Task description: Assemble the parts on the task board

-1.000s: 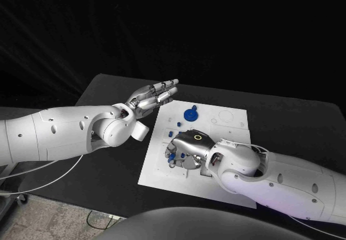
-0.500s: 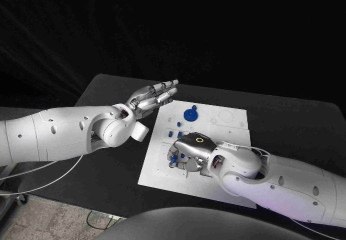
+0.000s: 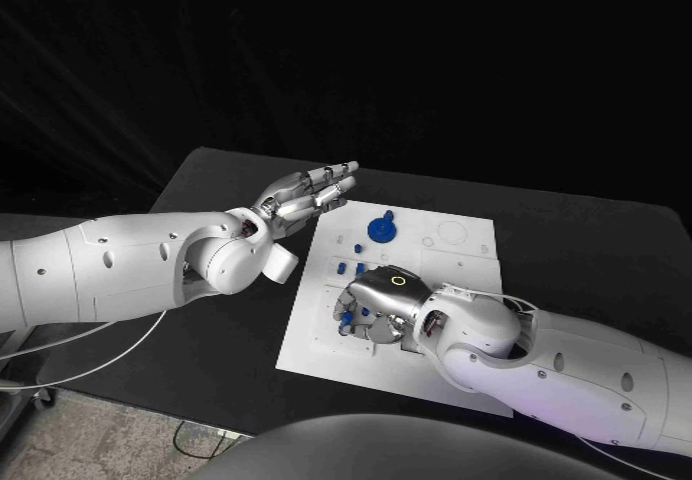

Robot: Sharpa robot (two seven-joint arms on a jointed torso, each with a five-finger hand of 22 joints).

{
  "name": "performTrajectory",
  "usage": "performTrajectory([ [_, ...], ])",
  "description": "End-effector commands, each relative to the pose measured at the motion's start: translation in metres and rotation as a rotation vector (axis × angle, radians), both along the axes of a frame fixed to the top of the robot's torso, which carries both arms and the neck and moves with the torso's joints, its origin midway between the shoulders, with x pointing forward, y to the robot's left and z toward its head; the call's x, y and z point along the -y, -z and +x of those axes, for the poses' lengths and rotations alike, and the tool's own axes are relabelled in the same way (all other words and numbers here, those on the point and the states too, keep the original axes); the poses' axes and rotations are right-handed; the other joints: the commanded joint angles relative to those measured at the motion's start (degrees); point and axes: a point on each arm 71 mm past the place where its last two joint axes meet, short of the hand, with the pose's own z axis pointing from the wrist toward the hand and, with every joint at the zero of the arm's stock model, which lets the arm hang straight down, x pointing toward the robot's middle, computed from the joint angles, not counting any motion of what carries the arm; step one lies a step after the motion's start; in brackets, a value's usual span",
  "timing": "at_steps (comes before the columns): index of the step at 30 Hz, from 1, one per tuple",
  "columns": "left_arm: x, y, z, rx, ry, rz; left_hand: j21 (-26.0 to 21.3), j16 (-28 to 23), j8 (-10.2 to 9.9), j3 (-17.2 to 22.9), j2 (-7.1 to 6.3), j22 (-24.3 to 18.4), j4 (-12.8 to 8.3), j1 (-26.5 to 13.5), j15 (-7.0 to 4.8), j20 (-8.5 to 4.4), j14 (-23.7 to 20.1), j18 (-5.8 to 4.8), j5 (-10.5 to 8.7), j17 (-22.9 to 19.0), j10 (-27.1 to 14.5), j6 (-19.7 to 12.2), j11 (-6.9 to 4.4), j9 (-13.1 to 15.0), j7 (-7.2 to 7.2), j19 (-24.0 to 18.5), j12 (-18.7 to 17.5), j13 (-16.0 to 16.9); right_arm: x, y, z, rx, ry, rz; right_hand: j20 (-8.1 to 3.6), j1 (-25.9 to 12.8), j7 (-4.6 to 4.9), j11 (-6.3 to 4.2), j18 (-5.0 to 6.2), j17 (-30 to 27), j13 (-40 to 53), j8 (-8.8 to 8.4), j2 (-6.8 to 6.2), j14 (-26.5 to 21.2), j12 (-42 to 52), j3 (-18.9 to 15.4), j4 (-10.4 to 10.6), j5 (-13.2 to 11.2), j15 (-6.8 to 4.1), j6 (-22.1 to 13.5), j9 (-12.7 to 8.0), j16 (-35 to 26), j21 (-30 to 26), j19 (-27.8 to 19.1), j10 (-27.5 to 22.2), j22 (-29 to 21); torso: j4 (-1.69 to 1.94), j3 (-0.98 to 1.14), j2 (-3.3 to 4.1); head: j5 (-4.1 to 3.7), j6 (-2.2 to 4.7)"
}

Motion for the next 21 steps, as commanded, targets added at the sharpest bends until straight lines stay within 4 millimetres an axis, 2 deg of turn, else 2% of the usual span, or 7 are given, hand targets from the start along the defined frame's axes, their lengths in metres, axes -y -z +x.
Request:
performTrajectory([
  [1, 0.0023, -0.0003, -0.0008, -0.001, 0.022, -0.013, 0.23, 0.22, 0.25, -0.16, 0.41, -0.07, 0.07, 0.15, 0.38, -0.04, 0.08, -0.83, 0.39, 0.06, 0.00, 0.18, -0.42, 0.09, 0.37, 0.25, 0.25, 0.05, 0.0025, 0.0061, -0.0013, -0.013, 0.002, -0.043, -0.11, 0.22, -0.04, -1.34, -0.62, -0.12, -0.08, -0.37, -0.20, -0.20, -0.32, 0.34, 0.00, 0.24, -0.03, -0.38, -0.01, -0.32, -0.38, -0.41, 1.87, 4.15, 0.01, 0.02, -0.03, 0.08, 0.00],
  [21, 0.0024, 0.0010, -0.0004, -0.009, 0.023, -0.009, 0.24, 0.23, 0.30, -0.16, 0.63, -0.05, 0.12, 0.20, 0.40, -0.04, 0.09, -0.90, 0.43, 0.07, -0.01, 0.26, -0.54, 0.10, 0.65, 0.28, 0.24, 0.05, 0.0045, 0.0057, -0.0055, -0.021, 0.002, -0.045, -0.06, 0.28, 0.06, -1.27, -0.54, -0.50, -0.14, -0.56, -0.29, -0.42, -0.49, 0.37, -0.05, 0.22, 0.04, -0.54, -0.05, -0.65, -1.05, -0.68, 1.91, 4.02, 0.00, 0.01, -0.01, 0.10, 0.00],
])
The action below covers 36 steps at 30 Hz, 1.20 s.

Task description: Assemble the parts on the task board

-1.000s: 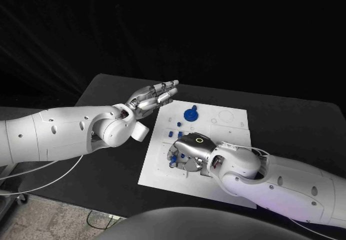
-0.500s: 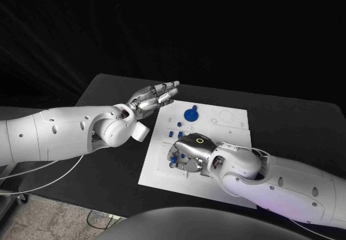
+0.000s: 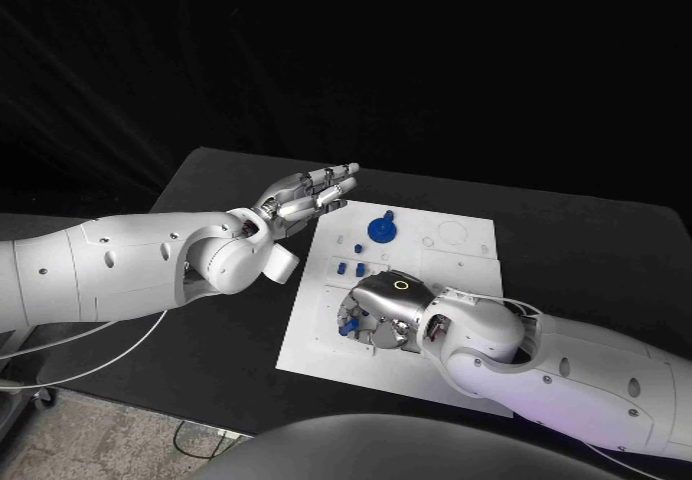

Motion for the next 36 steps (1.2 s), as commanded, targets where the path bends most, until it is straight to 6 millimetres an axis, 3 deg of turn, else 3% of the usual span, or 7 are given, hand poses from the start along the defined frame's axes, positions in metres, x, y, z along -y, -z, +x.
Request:
performTrajectory([
  [1, 0.002, 0.000, -0.001, -0.002, 0.020, -0.012, 0.25, 0.23, 0.31, -0.16, 0.46, -0.03, 0.13, -0.01, 0.40, -0.05, 0.09, -0.91, 0.23, 0.07, -0.02, 0.03, -0.54, 0.06, 0.45, 0.29, 0.23, 0.06, 0.000, 0.003, -0.001, -0.002, -0.001, -0.024, 0.16, 0.23, 0.10, -1.03, -0.52, -0.18, 0.02, -0.41, -0.31, -0.47, -0.22, 0.36, -0.05, 0.22, 0.06, -0.64, -0.04, -0.41, -0.52, -0.55, 1.50, 4.00, 0.01, -0.01, 0.00, 0.05, 0.00],
  [6, 0.002, 0.000, -0.001, -0.004, 0.021, -0.011, 0.26, 0.24, 0.31, -0.14, 0.55, 0.03, 0.14, 0.00, 0.41, -0.04, 0.09, -0.92, 0.24, 0.07, -0.02, 0.00, -0.53, 0.05, 0.47, 0.32, 0.20, 0.05, 0.001, 0.003, 0.000, -0.001, 0.007, -0.032, 0.80, -1.19, 1.10, 0.10, -0.07, -2.59, -0.28, -3.89, -1.42, -2.25, -1.53, -0.22, 0.80, -0.71, 1.16, -6.57, -1.41, -2.49, -6.01, -2.86, -1.75, 2.96, 0.01, -0.04, 0.01, 0.04, 0.00],
  [9, 0.003, 0.000, -0.001, -0.005, 0.022, -0.011, 0.26, 0.24, 0.31, -0.14, 0.55, 0.03, 0.14, 0.00, 0.41, -0.04, 0.09, -0.92, 0.24, 0.07, -0.02, 0.00, -0.53, 0.05, 0.47, 0.32, 0.20, 0.05, 0.000, 0.003, 0.000, 0.002, 0.007, -0.027, 1.19, -1.71, -0.41, 0.55, 0.11, -3.07, 0.03, -4.78, -1.77, -2.95, -1.38, -0.63, 1.18, -1.42, 1.63, -11.63, -2.52, -2.87, -7.55, -3.80, -3.56, 2.71, 0.02, -0.04, 0.01, 0.09, 0.00],
  [13, 0.003, 0.001, 0.000, -0.007, 0.023, -0.010, 0.27, 0.24, 0.31, -0.12, 0.68, 0.06, 0.16, 0.01, 0.43, -0.04, 0.09, -0.94, 0.24, 0.08, -0.03, -0.01, -0.51, 0.05, 0.51, 0.35, 0.19, 0.05, -0.001, 0.002, -0.001, 0.004, 0.003, -0.015, 1.55, -2.12, -1.09, 0.66, 0.42, -3.74, 0.95, -4.88, -1.77, -3.70, 0.02, -1.42, 1.61, -3.04, 1.67, -15.39, -3.45, -3.32, -9.22, -4.60, -4.29, 2.42, 0.04, -0.02, -0.01, 0.13, 0.00],
  [19, 0.002, 0.001, 0.000, -0.009, 0.022, -0.009, 0.28, 0.25, 0.31, -0.10, 0.82, 0.08, 0.18, 0.01, 0.45, -0.04, 0.11, -0.96, 0.24, 0.08, -0.03, -0.04, -0.48, 0.04, 0.54, 0.37, 0.24, 0.06, -0.002, 0.001, -0.001, 0.004, -0.002, 0.001, 1.67, -2.39, -1.35, 0.61, 0.64, -4.36, 1.50, -4.69, -1.75, -4.20, 0.91, -1.99, 1.98, -3.71, 1.68, -16.14, -3.72, -3.77, -10.46, -5.09, -4.52, 2.19, 0.03, -0.02, 0.00, 0.19, 0.00],
  [27, 0.003, 0.003, 0.000, -0.013, 0.024, -0.008, 0.28, 0.26, 0.32, -0.09, 0.91, 0.06, 0.20, 0.02, 0.47, -0.04, 0.12, -0.98, 0.24, 0.08, -0.03, -0.02, -0.46, 0.04, 0.56, 0.37, 0.25, 0.06, 0.001, -0.002, -0.001, 0.018, 0.006, 0.036, 1.51, -1.96, -0.59, 0.07, 0.79, -4.23, 2.89, -3.67, -1.34, -4.25, 3.25, -2.42, 2.16, -3.53, 1.29, -14.80, -3.62, -3.56, -10.55, -5.08, -4.29, 2.22, 0.03, 0.01, 0.01, 0.21, 0.00],
  [36, 0.002, 0.003, -0.001, -0.017, 0.021, -0.007, 0.31, 0.28, 0.33, -0.08, 0.98, 0.16, 0.20, 0.02, 0.49, -0.03, 0.15, -0.99, 0.24, 0.09, -0.03, -0.02, -0.43, 0.04, 0.58, 0.42, 0.25, 0.06, 0.029, -0.026, 0.009, 0.057, 0.063, 0.050, 1.55, -3.19, -0.30, 0.14, 0.83, -4.77, 4.21, -3.33, -1.85, -4.50, 5.21, -4.02, 3.64, -5.49, 1.36, -14.46, -3.80, -3.89, -11.35, -5.14, -5.71, 2.05, -0.07, -0.02, -0.07, 0.09, 0.00],
])
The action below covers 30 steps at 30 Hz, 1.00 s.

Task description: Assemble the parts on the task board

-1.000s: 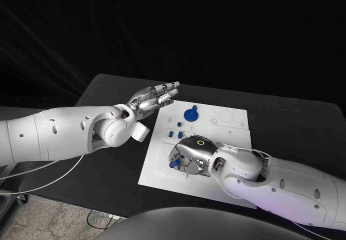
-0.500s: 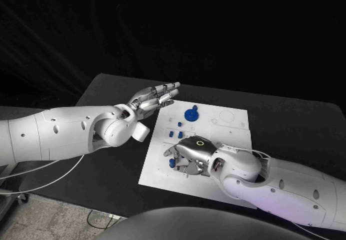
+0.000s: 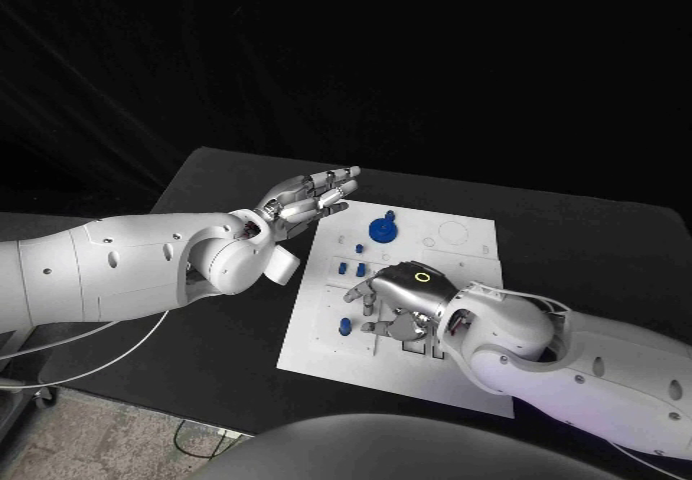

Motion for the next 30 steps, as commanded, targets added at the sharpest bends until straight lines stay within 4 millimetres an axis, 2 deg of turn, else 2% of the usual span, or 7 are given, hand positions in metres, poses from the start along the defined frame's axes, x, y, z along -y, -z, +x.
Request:
performTrajectory([
  [1, 0.001, 0.000, -0.001, -0.001, 0.017, -0.012, 0.31, 0.28, 0.33, -0.08, 0.52, 0.05, 0.20, 0.03, 0.29, -0.03, -0.05, -0.98, 0.24, 0.05, -0.03, 0.20, -0.43, 0.06, 0.38, 0.42, 0.25, 0.08, 0.012, -0.018, 0.005, 0.008, 0.051, 0.039, -0.06, -0.94, -0.08, -0.11, 0.81, -0.15, 0.51, 0.27, -0.18, -0.29, 0.94, -0.96, 0.52, -1.65, 0.02, 0.09, -0.18, -0.34, -0.36, -0.39, -0.63, 2.00, -0.02, -0.02, -0.03, -0.25, 0.00],
  [10, 0.001, 0.001, 0.000, -0.004, 0.016, -0.009, 0.33, 0.30, 0.33, -0.09, 0.54, 0.09, 0.20, 0.03, 0.31, -0.03, -0.03, -1.00, 0.24, 0.05, -0.02, 0.20, -0.39, 0.06, 0.38, 0.45, 0.29, 0.09, 0.069, -0.074, 0.025, -0.058, 0.224, 0.094, -0.37, -0.52, 0.46, -0.91, 1.26, -2.83, 4.46, 0.48, -0.10, -1.43, 6.86, -3.36, 2.26, -3.32, -0.73, -0.21, -0.55, -2.51, -4.62, -1.17, -1.09, 1.12, -0.14, -0.07, -0.18, -1.40, 0.00],
  [15, 0.003, 0.002, 0.000, -0.007, 0.019, -0.010, 0.34, 0.31, 0.34, -0.10, 0.55, 0.15, 0.20, 0.03, 0.33, -0.03, -0.01, -1.00, 0.24, 0.06, -0.02, 0.21, -0.37, 0.06, 0.38, 0.48, 0.33, 0.09, 0.096, -0.082, 0.034, -0.091, 0.311, 0.078, -1.04, -0.95, -0.02, -2.05, 1.35, -3.76, 13.75, 3.42, 0.20, -1.63, 19.88, -5.17, 2.91, -2.62, -1.97, 4.07, 0.73, -3.45, -7.00, -1.31, 0.18, 0.68, -0.20, -0.11, -0.39, -2.39, 0.00],
  [18, 0.005, 0.004, -0.001, -0.010, 0.023, -0.011, 0.34, 0.31, 0.34, -0.10, 0.55, 0.15, 0.20, 0.03, 0.33, -0.03, -0.01, -1.00, 0.24, 0.06, -0.02, 0.21, -0.37, 0.06, 0.38, 0.48, 0.33, 0.09, 0.112, -0.075, 0.038, -0.157, 0.382, -0.017, -1.42, -7.78, -0.73, -3.45, 1.57, -3.11, 32.88, 6.01, 2.22, -1.31, 38.62, -7.56, 6.08, -0.67, -1.75, 6.47, 2.30, -2.94, -8.03, -1.04, 0.96, 0.67, -0.24, -0.09, -0.49, -3.27, 0.00],
  [22, 0.006, 0.006, -0.002, -0.015, 0.026, -0.013, 0.36, 0.32, 0.34, -0.11, 0.57, 0.21, 0.20, 0.04, 0.35, -0.03, 0.01, -1.00, 0.24, 0.07, -0.01, 0.20, -0.34, 0.06, 0.38, 0.51, 0.33, 0.09, 0.128, -0.061, 0.042, -0.243, 0.461, -0.169, -1.28, -20.20, -0.70, -2.33, 1.52, 0.28, 44.99, 9.66, 5.03, -0.19, 48.03, -9.79, 6.97, -1.72, -1.59, 10.59, 4.91, -0.18, -8.58, -0.70, 2.50, 0.90, -0.23, -0.06, -0.53, -4.17, 0.00],
  [26, 0.005, 0.007, -0.002, -0.019, 0.026, -0.012, 0.36, 0.32, 0.34, -0.11, 0.57, 0.21, 0.20, 0.04, 0.35, -0.03, 0.01, -1.00, 0.24, 0.07, -0.01, 0.20, -0.34, 0.06, 0.38, 0.51, 0.33, 0.09, 0.145, -0.047, 0.043, -0.292, 0.537, -0.298, -3.05, -26.66, -3.25, -4.77, -0.49, 16.00, 67.35, 13.86, 6.43, 6.81, 63.63, -11.98, 6.05, 2.19, -3.63, 15.33, 8.68, 11.87, 8.91, 5.68, 21.00, 4.32, -0.24, -0.11, -0.48, -4.77, 0.00],
  [30, 0.005, 0.008, -0.003, -0.024, 0.029, -0.013, 0.39, 0.40, 0.34, -0.16, 0.72, 0.21, 0.17, 0.09, 0.50, -0.02, 0.12, -1.07, 0.28, 0.10, 0.12, 0.11, -0.02, 0.05, 0.32, 0.57, 0.72, 0.15, 0.154, -0.039, 0.042, -0.303, 0.582, -0.411, -5.08, -32.39, -5.58, -7.13, -2.65, 27.47, 77.55, 17.49, 6.56, 10.50, 69.37, -14.39, 6.88, 4.01, -5.73, 19.62, 12.59, 19.51, 25.34, 10.34, 29.46, 7.03, -0.21, -0.02, -0.39, -5.50, 0.00],
])
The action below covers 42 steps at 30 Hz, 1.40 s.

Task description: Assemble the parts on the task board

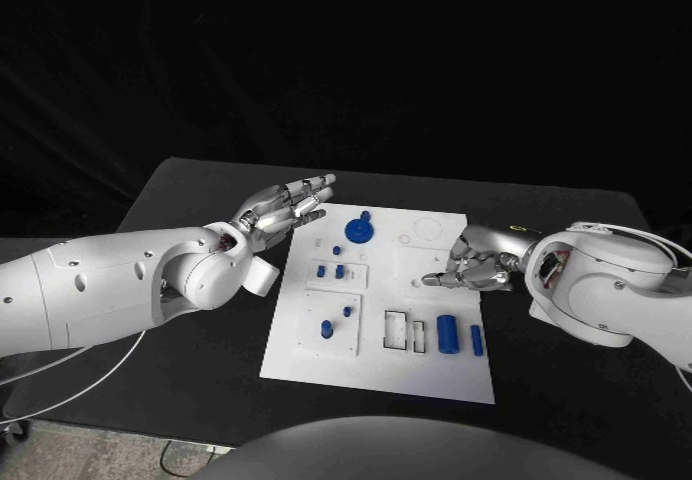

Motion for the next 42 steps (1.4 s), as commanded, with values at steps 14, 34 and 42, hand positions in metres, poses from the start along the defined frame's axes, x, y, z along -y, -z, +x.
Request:
performTrajectory([
  [14, 0.002, 0.002, -0.003, -0.012, 0.027, -0.016, 0.42, 0.88, 0.42, -0.48, 0.91, -0.02, 0.11, 0.21, 0.76, -0.02, 0.82, -1.46, 0.34, 0.30, 0.67, -0.07, 1.15, 0.07, -0.14, 0.68, 1.44, 0.23, 0.020, 0.023, -0.011, -0.164, 0.074, -0.322, -2.26, -7.66, -2.27, -2.06, -1.96, 12.96, 15.16, 1.29, 1.98, 5.63, 0.96, -0.39, 0.55, -1.62, -2.24, 4.94, 5.60, 2.04, 15.13, 3.22, 6.43, 8.50, 0.06, -0.07, 0.04, -1.87, 0.00],
  [34, 0.002, 0.003, -0.002, -0.014, 0.027, -0.016, 0.42, 0.97, 0.41, -0.52, 0.91, -0.03, 0.09, 0.24, 0.80, -0.02, 0.94, -1.51, 0.36, 0.34, 0.73, -0.14, 1.29, 0.06, -0.18, 0.69, 1.56, 0.25, 0.011, 0.027, -0.019, -0.146, 0.104, -0.207, -2.75, -5.74, -2.59, -2.41, -1.96, 12.49, 15.16, 1.07, 1.16, 5.54, 0.96, -0.93, 0.52, -3.02, -2.68, 5.24, 8.13, 1.80, 16.04, 2.91, 6.43, 8.46, 0.02, -0.05, 0.03, -1.82, 0.00],
  [42, 0.002, 0.004, -0.002, -0.016, 0.028, -0.015, 0.42, 1.01, 0.41, -0.54, 0.93, -0.04, 0.09, 0.26, 0.82, -0.02, 1.00, -1.54, 0.38, 0.35, 0.76, -0.17, 1.36, 0.05, -0.20, 0.69, 1.61, 0.25, 0.007, 0.034, -0.022, -0.143, 0.097, -0.204, -2.73, -5.34, -2.57, -2.40, -1.82, 11.65, 15.16, 0.70, -0.56, 5.36, 0.96, -1.35, 0.60, -7.02, -2.64, 4.90, 9.74, 1.31, 15.47, 2.44, 6.43, 8.22, 0.05, -0.05, 0.05, -1.84, 0.00],
])
